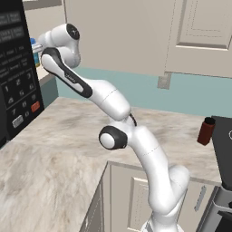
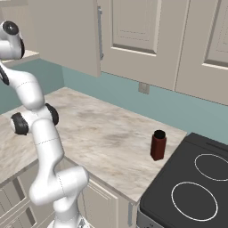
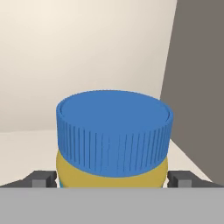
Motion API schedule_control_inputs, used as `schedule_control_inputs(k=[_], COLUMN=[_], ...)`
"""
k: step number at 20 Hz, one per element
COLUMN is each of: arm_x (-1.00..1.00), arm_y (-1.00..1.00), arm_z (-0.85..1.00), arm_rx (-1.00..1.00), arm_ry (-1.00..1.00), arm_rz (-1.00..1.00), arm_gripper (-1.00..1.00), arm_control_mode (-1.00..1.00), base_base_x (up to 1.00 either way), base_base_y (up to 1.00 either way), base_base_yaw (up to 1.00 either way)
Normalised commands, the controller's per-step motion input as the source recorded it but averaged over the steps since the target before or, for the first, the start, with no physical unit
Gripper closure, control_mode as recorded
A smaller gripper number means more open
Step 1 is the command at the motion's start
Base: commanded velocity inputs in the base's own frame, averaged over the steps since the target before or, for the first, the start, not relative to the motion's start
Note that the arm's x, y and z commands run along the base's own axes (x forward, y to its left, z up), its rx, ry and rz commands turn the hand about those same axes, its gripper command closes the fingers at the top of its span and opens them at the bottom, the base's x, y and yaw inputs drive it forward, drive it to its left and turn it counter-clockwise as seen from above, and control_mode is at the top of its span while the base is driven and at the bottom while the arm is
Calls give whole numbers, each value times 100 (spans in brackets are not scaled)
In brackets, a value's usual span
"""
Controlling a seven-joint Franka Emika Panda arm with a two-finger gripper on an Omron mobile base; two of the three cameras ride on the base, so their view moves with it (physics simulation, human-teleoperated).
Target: Collect the paprika, mayonnaise, and shaker from the cabinet and place them next to the stove.
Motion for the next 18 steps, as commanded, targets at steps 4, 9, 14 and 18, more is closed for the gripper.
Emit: schedule_control_inputs(k=[4,9,14,18], arm_x=[5,1,0,0], arm_y=[9,9,12,11], arm_z=[0,0,0,0], arm_rx=[0,0,0,0], arm_ry=[2,1,0,1], arm_rz=[0,0,0,0], arm_gripper=[-100,100,100,100], arm_control_mode=[-100,-100,-100,-100], base_base_x=[0,0,0,0], base_base_y=[0,0,0,0], base_base_yaw=[0,0,0,0])
